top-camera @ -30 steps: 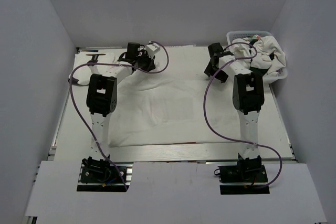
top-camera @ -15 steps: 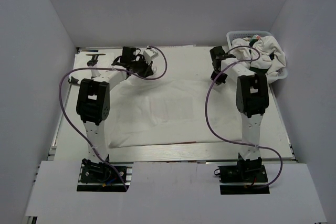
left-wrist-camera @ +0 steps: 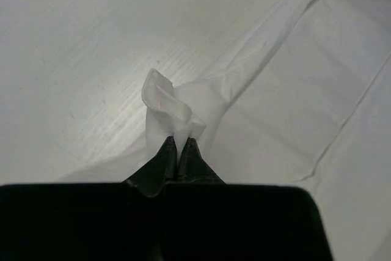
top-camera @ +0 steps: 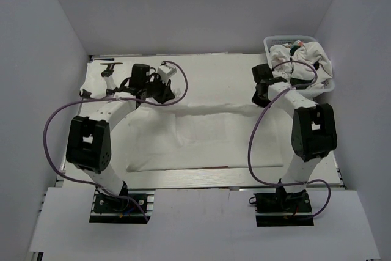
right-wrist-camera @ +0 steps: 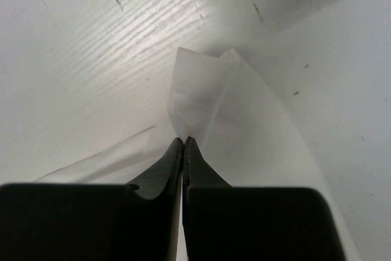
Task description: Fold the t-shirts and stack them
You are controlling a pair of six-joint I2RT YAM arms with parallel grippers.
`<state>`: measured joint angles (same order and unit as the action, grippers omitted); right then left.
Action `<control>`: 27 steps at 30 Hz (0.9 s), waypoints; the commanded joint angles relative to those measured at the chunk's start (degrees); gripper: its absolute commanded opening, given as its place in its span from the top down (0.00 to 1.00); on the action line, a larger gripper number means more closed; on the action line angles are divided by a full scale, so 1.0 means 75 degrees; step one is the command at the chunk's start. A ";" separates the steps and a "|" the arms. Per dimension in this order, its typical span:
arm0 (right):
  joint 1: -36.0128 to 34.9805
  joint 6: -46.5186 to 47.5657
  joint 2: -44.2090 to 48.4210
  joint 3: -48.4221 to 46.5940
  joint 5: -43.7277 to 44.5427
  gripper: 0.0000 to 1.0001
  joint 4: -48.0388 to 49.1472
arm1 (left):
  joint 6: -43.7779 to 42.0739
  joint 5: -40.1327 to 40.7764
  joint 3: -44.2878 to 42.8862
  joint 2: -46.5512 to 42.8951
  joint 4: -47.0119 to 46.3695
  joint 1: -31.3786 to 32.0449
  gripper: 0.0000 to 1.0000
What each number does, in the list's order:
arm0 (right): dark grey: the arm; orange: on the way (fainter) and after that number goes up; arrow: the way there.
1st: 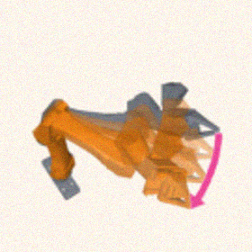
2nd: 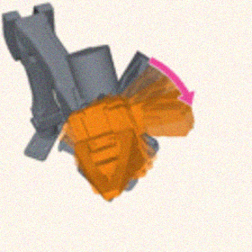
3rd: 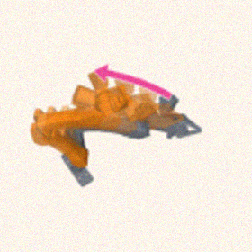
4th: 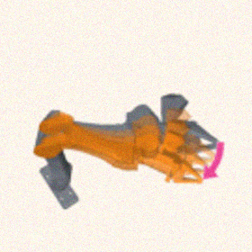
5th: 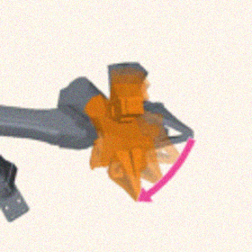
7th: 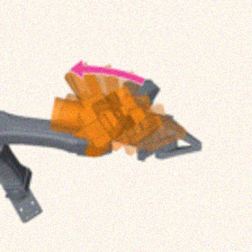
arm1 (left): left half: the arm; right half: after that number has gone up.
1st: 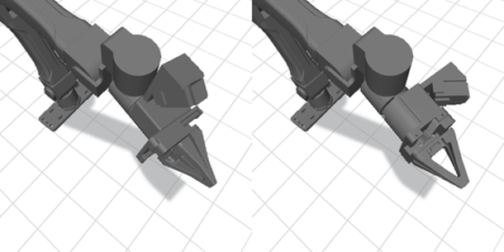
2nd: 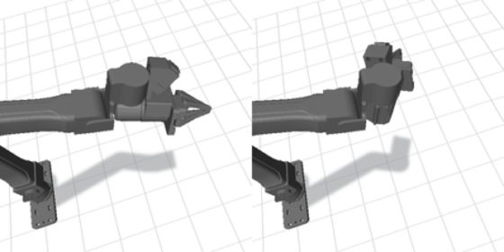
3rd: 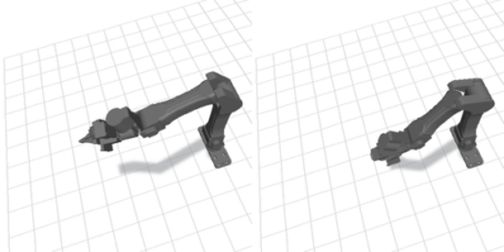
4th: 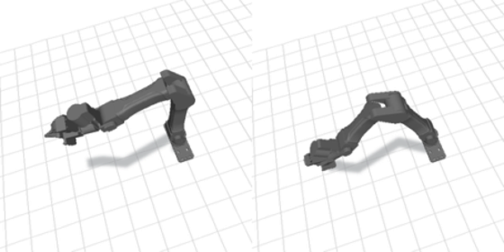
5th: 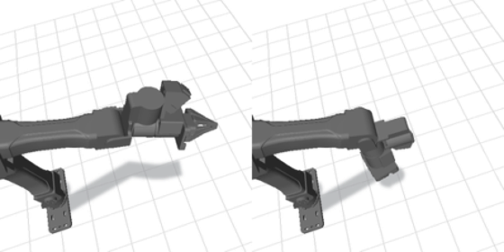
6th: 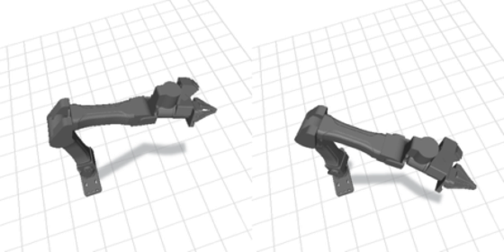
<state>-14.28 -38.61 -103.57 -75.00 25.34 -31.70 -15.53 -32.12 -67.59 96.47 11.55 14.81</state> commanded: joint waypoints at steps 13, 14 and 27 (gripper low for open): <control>-0.0053 0.0097 0.2360 0.2206 -0.0437 1.00 0.1016 | 0.2842 0.0475 0.4909 -0.5197 -0.2371 0.0088 1.00; -0.0053 0.0155 0.2395 0.2277 -0.0461 1.00 0.1039 | 0.2844 0.0474 0.5154 -0.5360 -0.2372 0.0088 1.00; 0.0006 -0.0407 0.2876 0.3485 -0.0567 0.76 0.0865 | 0.5759 -0.1155 0.7887 -0.7492 -0.2560 0.0088 0.71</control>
<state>-14.48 -38.92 -85.21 -50.63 20.25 -23.62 18.13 -34.22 -12.14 46.46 -5.65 15.40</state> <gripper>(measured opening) 0.208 0.275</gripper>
